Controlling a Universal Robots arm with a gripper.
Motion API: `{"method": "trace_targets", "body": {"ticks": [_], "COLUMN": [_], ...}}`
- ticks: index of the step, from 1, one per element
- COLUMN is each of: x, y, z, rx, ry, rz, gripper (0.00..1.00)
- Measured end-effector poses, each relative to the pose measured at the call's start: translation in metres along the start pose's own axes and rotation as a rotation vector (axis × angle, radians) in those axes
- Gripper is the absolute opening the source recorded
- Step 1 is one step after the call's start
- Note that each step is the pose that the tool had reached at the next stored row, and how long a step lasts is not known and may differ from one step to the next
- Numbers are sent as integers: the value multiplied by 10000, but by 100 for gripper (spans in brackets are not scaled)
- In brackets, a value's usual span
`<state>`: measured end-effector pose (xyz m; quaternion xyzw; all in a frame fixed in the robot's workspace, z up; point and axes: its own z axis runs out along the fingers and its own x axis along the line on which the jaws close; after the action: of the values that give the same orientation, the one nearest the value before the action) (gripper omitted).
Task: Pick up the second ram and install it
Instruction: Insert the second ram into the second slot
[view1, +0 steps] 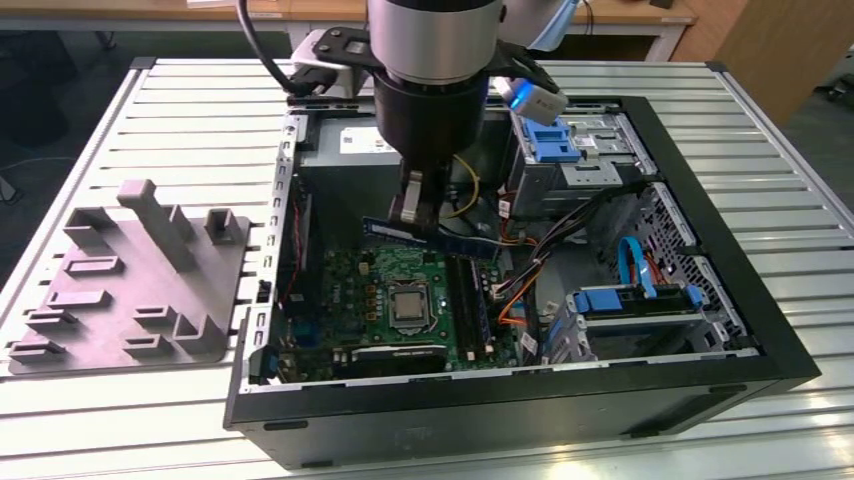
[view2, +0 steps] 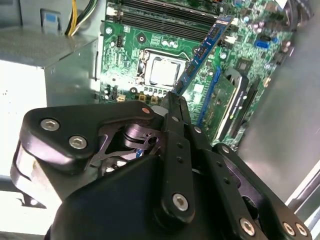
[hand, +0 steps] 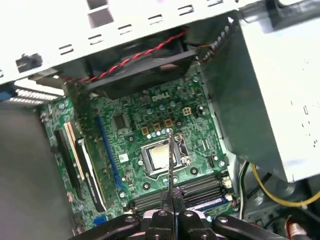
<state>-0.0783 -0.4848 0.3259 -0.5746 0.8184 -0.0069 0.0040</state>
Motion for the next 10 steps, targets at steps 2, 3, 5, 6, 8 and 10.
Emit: {"method": "trace_targets", "body": {"ticks": [2,3,5,6,8,10], "x": [0,0,0,0,0,0], "y": [0,0,0,0,1,1], "z": [5,7,11,14,19,23], "rx": [-1,0,-1,-1,-2,-2], "ry": [6,8,14,17,22,28], "rz": [360,540,899,1080,1450,1809], "gripper": [11,11,11,11,11,11]}}
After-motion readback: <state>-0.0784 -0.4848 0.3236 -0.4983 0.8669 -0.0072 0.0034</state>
